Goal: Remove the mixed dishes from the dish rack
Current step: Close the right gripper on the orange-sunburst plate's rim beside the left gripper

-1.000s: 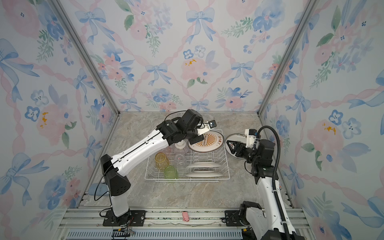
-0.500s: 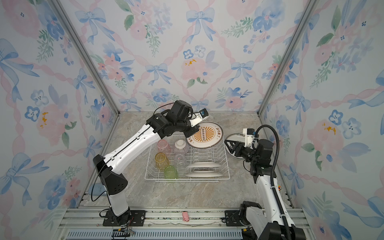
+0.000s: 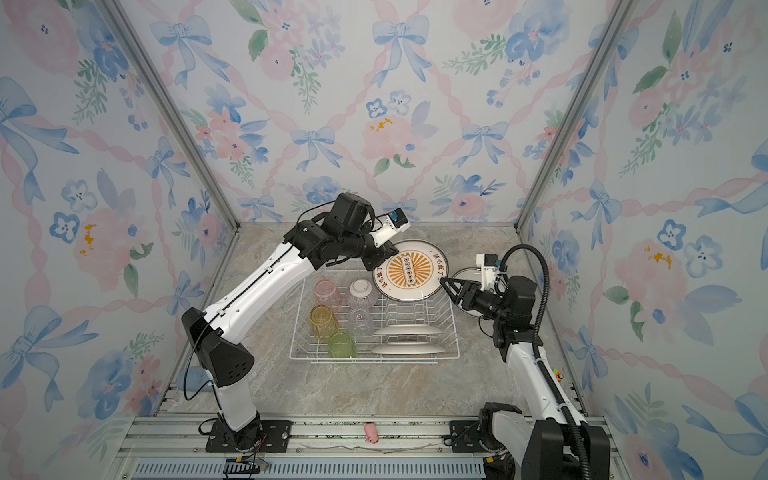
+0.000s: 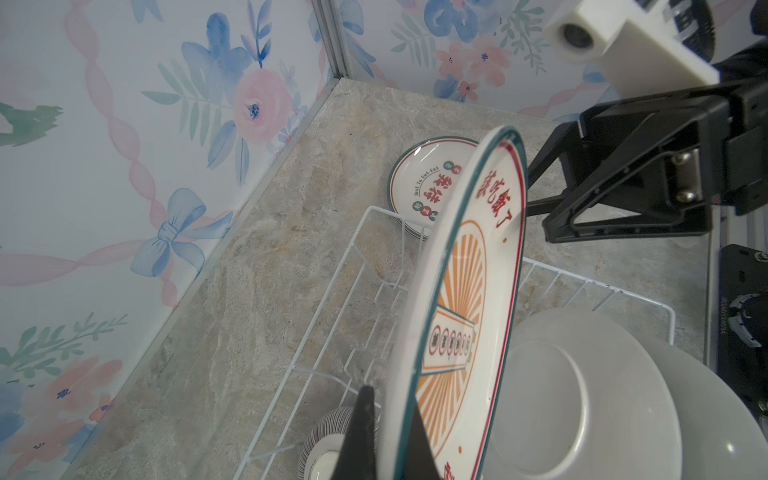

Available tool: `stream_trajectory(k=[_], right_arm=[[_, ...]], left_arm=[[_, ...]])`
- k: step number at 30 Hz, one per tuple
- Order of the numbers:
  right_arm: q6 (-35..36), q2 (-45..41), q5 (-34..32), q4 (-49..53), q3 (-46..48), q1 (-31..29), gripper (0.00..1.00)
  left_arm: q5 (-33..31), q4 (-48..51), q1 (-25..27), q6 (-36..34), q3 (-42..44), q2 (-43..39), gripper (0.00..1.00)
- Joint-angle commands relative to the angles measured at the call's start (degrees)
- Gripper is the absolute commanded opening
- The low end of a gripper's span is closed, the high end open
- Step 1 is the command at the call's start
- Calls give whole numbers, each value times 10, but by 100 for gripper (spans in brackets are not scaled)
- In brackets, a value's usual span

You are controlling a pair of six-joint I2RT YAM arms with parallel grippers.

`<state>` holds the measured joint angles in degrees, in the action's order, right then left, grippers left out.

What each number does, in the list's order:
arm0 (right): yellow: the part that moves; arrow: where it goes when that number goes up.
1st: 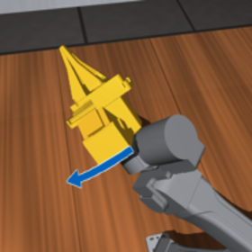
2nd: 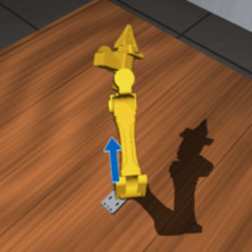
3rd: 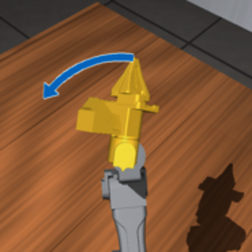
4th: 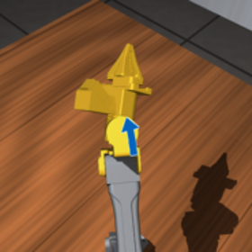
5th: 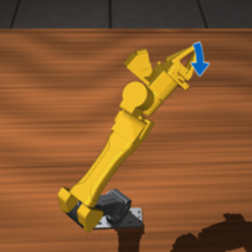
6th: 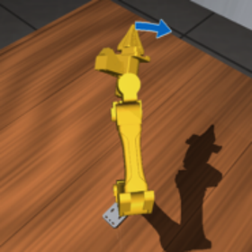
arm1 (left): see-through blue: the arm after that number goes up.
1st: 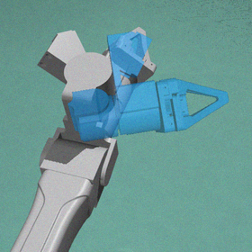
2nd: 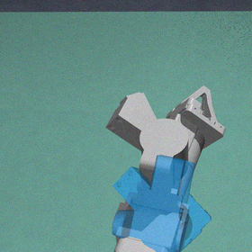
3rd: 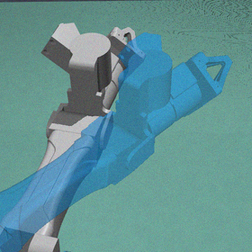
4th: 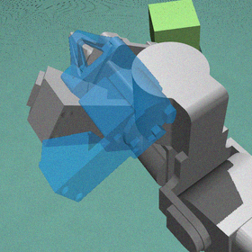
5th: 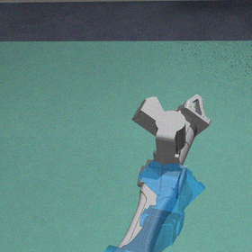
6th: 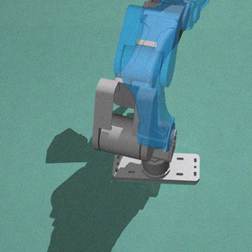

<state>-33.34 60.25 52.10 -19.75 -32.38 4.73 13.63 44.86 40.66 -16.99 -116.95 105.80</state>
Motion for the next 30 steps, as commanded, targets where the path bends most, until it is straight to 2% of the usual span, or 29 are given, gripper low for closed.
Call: stream_trajectory(k=[1, 8, 15, 24, 29, 30], right_arm=[[-37, 11, 27, -76, 12, -13, 58], [-73, 32, 40, -148, 16, -36, 56], [-108, 53, 49, -207, 19, -49, 51], [-106, 43, 52, -199, 17, -51, 32], [-88, 28, 44, -162, 9, -52, 17], [-84, 25, 42, -154, 8, -52, 14]], left_arm=[[66, -30, -12, 27, -19, -26, 0], [119, -42, -21, 40, -18, -20, 0], [158, -51, -28, 52, -17, -10, 0], [172, -55, -34, 57, -13, -5, 0], [163, -55, -33, 57, -3, -8, 0], [158, -55, -34, 60, -1, -9, 3]])
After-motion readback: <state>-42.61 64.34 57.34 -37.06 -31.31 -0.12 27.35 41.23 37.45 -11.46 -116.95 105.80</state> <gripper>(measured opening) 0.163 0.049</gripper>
